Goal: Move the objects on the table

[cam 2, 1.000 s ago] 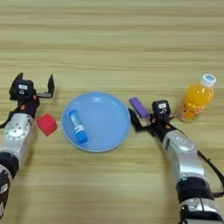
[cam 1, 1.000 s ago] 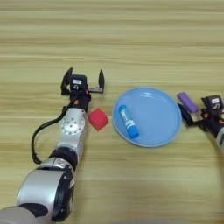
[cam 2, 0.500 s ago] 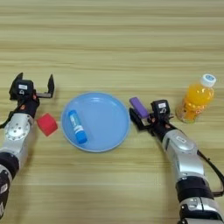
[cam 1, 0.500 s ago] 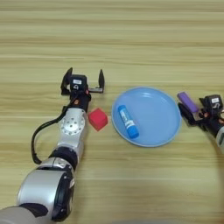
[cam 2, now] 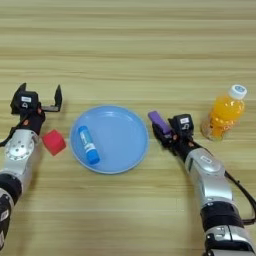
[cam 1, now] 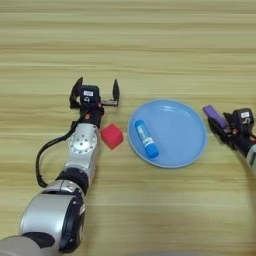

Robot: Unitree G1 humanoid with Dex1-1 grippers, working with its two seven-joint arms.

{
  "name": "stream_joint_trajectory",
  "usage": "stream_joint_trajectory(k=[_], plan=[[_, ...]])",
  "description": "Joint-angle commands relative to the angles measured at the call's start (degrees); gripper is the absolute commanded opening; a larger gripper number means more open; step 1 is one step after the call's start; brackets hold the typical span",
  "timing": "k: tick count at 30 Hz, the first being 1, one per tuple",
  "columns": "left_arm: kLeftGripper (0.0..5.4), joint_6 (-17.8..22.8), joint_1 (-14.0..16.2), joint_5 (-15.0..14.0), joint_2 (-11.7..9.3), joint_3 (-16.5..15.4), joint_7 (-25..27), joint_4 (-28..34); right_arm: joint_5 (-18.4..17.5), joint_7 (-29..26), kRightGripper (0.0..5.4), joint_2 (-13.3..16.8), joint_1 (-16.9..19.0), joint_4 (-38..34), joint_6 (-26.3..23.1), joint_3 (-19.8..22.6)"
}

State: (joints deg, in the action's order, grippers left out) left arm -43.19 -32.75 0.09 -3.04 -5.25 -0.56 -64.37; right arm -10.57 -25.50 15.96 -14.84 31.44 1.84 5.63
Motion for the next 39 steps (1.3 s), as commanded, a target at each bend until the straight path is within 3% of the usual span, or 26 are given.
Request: stream_joint_trajectory(k=[1,8,15,30,39], plan=[[5.4,-0.32,-1.02,1.02,-0.01,0.4,-0.24,-0.42,0.87,0.15,2.12,-0.59,2.63,1.85,-1.97,-0.62],[5.4,-0.31,-1.05,1.04,-0.03,0.39,-0.25,-0.47,0.69,0.28,1.44,-0.9,3.28,0.17,-2.25,-0.77],[5.4,-0.36,-1.0,1.01,-0.07,0.38,-0.22,-0.4,0.56,0.71,1.42,-1.1,4.39,-2.92,-2.84,-0.98],[5.4,-0.32,-1.14,0.99,-0.14,0.33,-0.18,-0.57,0.25,4.87,1.42,-2.0,11.51,-29.86,-9.11,-2.41],[5.4,-0.32,-1.13,1.02,-0.07,0.36,-0.23,-0.57,-0.21,5.62,1.42,-2.22,12.49,-35.29,-11.71,-2.26]])
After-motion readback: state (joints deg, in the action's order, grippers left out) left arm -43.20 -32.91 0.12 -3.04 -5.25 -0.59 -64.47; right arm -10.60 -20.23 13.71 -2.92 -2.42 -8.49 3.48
